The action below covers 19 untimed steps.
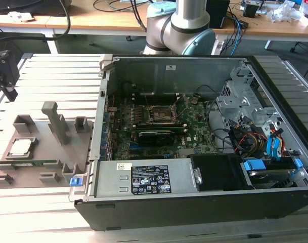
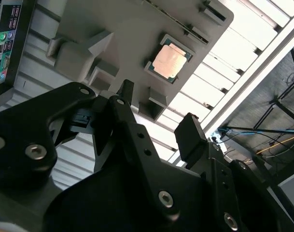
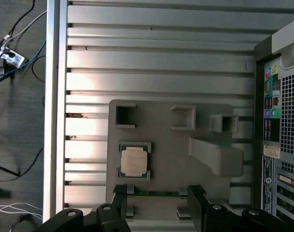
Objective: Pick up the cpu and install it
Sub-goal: 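Pick up the cpu and move it towards the insertion slot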
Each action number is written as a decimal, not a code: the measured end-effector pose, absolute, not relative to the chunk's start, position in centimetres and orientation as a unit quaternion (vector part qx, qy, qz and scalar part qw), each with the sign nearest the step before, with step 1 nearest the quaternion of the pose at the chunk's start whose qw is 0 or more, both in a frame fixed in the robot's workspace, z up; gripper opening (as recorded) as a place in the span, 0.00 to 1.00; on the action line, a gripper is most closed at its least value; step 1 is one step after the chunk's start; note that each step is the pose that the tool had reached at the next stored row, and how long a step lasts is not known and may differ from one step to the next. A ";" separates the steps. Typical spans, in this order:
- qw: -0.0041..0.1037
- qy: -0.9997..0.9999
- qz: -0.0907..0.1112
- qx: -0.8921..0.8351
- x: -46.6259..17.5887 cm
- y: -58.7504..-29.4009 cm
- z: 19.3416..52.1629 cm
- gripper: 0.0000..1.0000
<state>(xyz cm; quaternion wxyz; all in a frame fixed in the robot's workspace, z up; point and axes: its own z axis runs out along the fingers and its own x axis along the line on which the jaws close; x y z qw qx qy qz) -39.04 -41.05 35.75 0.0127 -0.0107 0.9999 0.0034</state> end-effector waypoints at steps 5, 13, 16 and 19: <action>0.013 1.000 0.003 -0.011 -39.0 -41.1 35.4 0.62; 0.013 1.000 0.003 -0.011 -39.0 -41.1 34.9 0.62; 0.013 1.000 0.003 -0.011 -39.0 -41.1 34.7 0.62; 0.013 1.000 0.003 -0.011 -39.0 -41.0 34.5 0.62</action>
